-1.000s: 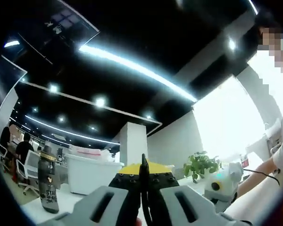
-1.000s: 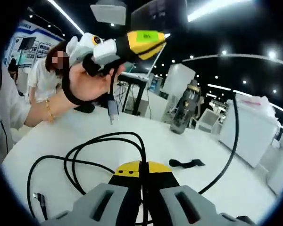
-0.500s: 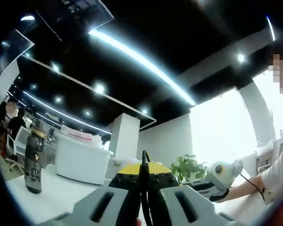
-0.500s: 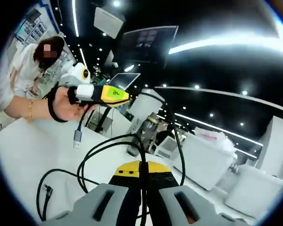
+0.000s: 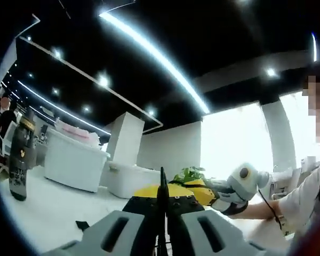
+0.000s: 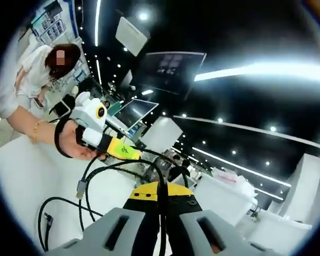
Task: Coil the Type-C to USB data cable on the desktop and secure it with Velcro straps.
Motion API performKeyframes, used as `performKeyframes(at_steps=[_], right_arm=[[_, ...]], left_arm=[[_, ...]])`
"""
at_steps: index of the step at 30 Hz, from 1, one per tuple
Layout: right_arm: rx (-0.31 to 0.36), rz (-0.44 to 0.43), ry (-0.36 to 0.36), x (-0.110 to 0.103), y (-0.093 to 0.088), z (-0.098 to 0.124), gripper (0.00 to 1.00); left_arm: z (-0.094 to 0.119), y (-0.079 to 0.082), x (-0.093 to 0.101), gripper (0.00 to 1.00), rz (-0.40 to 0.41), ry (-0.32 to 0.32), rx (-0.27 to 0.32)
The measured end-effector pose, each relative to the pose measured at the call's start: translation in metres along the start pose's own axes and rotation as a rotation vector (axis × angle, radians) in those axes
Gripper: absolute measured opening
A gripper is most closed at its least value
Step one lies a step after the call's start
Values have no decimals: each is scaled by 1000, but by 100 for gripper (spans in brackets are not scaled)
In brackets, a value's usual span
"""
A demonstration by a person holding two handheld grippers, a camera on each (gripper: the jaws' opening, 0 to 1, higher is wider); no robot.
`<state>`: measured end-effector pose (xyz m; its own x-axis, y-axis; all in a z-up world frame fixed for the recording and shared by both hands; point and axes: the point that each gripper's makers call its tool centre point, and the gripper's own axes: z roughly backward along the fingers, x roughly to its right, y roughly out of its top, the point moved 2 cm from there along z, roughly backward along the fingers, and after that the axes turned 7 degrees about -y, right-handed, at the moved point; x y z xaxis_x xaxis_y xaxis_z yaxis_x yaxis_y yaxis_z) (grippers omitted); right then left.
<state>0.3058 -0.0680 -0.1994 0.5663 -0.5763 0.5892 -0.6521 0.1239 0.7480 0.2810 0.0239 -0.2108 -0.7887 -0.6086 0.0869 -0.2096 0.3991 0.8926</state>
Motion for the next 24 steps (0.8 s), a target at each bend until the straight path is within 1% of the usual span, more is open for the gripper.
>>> performKeyframes(at_steps=[2,4,8,10,12,14,15,18,19,20,23,24], right_arm=[[-2,-13,0,2,-1,0,2],[-11,-13,2,0,-6,0,2],[-15,-38,-4,3,-8,0,2],[-13,-31,-5,2,-7,0,2],[-12,-27,-5,3,-6,1,2],[-13,-24,-6,3,-5,1,2],[-8,-55,3,1,-5,1,2],[-5,-70,16,-3,-3,0,2],[-3,-64,22,-6,-2,0,2],[-3,-56,21,-6,-2,1,2],[3,-57,22,-6,0,1,2],[6,-73,21,-6,0,0,3]], left_arm=[[-1,-1,0,4,5,-2,0],[-1,-4,-2,4,8,5,-13],[-1,-6,0,5,31,-14,-25],[-2,-7,3,8,36,-25,-25],[-2,-9,8,11,49,-55,-41],[-4,-11,9,12,51,-57,-43],[-4,-12,9,12,49,-56,-47],[-7,-21,10,12,27,-58,-89],[-7,-22,6,7,-22,-37,-102],[-6,-22,4,5,-59,-13,-107],[-6,-18,5,4,-80,-19,-97],[-6,-16,4,4,-101,-11,-93]])
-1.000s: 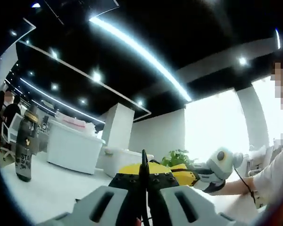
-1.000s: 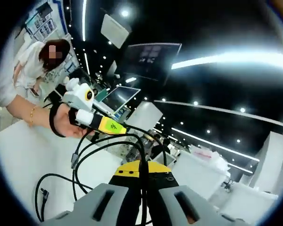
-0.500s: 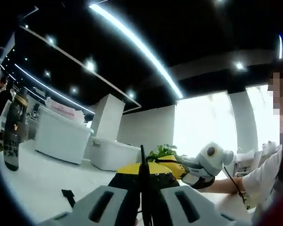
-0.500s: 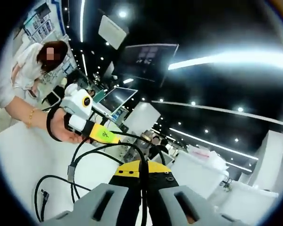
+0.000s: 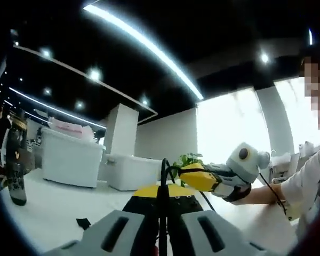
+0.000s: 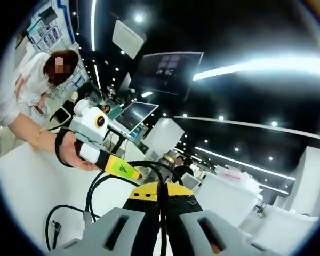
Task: Coil the Type-C to USB data cable on the desktop and secure it with Velcro straps.
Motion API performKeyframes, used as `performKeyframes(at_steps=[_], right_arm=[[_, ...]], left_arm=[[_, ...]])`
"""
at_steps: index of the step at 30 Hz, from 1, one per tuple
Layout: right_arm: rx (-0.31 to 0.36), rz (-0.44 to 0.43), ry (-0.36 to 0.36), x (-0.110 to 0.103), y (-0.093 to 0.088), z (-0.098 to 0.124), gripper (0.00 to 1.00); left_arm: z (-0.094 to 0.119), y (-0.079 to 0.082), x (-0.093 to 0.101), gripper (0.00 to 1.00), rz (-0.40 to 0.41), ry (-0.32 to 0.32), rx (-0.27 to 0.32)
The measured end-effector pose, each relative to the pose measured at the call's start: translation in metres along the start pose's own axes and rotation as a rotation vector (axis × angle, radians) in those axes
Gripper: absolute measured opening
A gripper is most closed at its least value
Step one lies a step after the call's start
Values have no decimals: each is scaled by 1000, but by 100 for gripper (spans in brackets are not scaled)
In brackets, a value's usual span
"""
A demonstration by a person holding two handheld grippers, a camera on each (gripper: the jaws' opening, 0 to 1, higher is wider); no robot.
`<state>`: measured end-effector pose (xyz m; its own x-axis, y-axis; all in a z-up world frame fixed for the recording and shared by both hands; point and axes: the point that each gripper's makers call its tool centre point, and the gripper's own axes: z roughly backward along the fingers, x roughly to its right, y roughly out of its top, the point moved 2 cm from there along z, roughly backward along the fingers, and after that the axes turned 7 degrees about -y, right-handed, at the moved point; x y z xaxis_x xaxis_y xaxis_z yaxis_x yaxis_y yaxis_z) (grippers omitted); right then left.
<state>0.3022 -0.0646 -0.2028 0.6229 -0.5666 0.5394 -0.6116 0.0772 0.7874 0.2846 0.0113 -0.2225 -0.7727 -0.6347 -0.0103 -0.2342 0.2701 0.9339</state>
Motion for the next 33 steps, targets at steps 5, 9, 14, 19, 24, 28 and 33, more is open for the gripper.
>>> performKeyframes(at_steps=[5,9,14,19,24,28,33], right_arm=[[20,-123,-19,4,2,1,9],[12,-136,44,-3,0,4,10],[-47,-97,110,-24,-16,0,13],[-40,139,63,-33,-18,-2,22],[-29,200,20,-31,-21,-2,20],[-23,269,-11,-28,-21,-1,9],[-48,371,36,-34,-24,4,3]], left_arm=[[4,4,-5,4,-77,55,-3],[8,8,-9,4,-77,83,9],[7,11,-10,4,-96,91,18],[2,7,2,4,-58,27,5],[-5,2,20,4,-25,-62,-13],[-8,-3,27,4,-6,-104,-32],[-1,2,4,4,-22,11,-14]])
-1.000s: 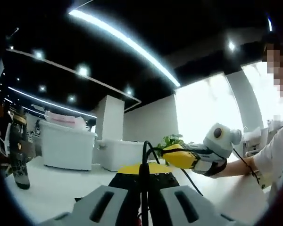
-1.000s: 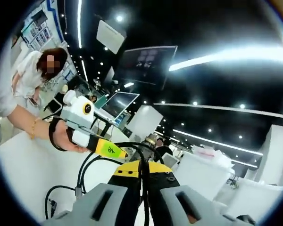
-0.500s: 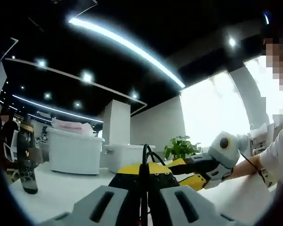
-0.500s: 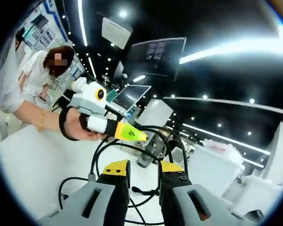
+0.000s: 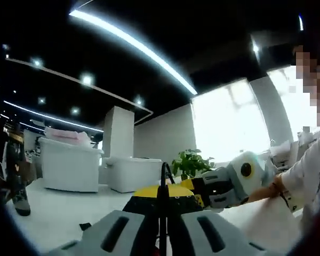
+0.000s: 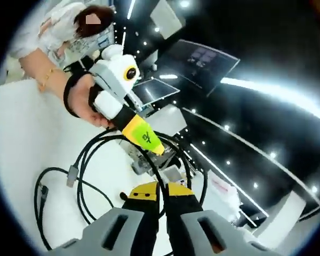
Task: Coil the Type-C to USB data cable on the desktop and secure it with Velcro straps.
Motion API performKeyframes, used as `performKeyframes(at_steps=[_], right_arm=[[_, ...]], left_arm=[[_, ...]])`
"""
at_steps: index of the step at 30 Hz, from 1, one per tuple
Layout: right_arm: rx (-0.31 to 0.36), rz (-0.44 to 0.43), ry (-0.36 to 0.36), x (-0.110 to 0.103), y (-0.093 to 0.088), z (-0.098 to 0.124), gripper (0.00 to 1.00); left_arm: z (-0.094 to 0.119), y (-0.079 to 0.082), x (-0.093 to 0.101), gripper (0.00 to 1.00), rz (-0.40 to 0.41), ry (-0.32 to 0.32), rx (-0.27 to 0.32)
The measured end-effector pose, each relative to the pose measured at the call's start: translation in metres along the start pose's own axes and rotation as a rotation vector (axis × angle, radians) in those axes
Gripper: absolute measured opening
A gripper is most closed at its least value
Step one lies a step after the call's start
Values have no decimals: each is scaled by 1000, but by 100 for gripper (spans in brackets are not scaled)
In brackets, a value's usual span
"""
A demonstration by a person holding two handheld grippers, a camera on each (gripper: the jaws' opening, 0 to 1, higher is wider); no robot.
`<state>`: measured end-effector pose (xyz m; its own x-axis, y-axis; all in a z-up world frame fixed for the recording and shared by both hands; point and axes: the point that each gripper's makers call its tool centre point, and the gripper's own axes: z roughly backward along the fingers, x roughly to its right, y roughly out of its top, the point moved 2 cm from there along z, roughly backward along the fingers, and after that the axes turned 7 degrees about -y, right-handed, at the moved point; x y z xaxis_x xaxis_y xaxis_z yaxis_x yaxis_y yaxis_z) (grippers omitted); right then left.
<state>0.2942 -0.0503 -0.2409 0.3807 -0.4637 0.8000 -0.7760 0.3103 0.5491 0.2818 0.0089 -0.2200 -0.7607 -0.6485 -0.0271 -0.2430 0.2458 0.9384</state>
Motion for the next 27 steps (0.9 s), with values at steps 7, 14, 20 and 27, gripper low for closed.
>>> performKeyframes(at_steps=[7,14,20,27], right_arm=[[7,-151,20,4,4,1,2],[-1,-173,42,6,2,0,2],[-2,-155,48,5,3,-1,2],[-1,-108,53,5,4,-1,2]], left_arm=[[3,3,-2,4,113,-42,15],[1,2,5,5,20,-61,-25],[1,-2,9,9,-72,-55,-63],[3,-8,13,15,-96,-73,-98]])
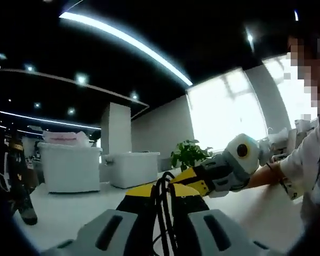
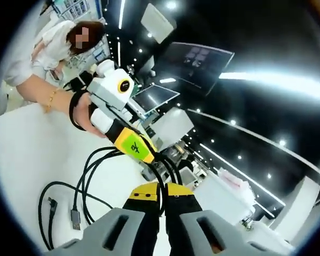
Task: Coil the Type-C to USB data cable on the desktop and secure it with Velcro straps.
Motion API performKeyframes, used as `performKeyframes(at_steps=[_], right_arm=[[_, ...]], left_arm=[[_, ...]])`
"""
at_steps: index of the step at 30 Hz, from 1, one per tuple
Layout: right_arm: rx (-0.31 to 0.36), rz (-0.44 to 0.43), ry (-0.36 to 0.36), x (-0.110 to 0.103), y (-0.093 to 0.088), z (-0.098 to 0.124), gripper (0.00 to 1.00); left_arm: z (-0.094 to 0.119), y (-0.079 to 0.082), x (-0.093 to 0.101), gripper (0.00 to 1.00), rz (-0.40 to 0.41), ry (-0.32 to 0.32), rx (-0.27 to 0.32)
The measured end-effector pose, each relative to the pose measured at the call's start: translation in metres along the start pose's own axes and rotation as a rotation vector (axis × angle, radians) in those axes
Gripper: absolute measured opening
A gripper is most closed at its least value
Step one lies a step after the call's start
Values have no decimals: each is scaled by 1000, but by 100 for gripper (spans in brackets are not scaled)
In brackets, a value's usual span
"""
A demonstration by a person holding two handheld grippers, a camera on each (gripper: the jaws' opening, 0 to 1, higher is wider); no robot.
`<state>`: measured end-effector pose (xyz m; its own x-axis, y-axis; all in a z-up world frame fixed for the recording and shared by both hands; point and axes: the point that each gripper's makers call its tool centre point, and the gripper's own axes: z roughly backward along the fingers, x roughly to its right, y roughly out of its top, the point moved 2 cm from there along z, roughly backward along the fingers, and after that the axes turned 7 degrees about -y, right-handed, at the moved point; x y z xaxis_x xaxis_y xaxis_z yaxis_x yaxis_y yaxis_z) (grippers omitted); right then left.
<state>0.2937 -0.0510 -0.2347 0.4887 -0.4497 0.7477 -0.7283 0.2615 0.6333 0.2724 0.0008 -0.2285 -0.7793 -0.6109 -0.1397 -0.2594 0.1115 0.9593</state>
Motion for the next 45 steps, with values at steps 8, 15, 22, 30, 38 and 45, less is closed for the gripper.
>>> performKeyframes(at_steps=[8,15,22,30,38,45], right_arm=[[8,20,6,-1,3,1,2],[9,37,6,-2,6,1,2],[0,32,-7,-3,3,1,3],[49,-409,-31,22,4,8,1],[-114,-781,-79,58,-53,6,16],[-170,-816,23,22,-72,-2,23]], left_arm=[[0,-7,0,20,-114,19,-73],[1,-15,-5,15,-188,45,-136],[-3,-25,-8,9,-307,78,-198],[7,-20,-37,7,-347,233,-211],[21,7,-53,7,-402,357,-137],[36,23,-66,7,-371,446,-58]])
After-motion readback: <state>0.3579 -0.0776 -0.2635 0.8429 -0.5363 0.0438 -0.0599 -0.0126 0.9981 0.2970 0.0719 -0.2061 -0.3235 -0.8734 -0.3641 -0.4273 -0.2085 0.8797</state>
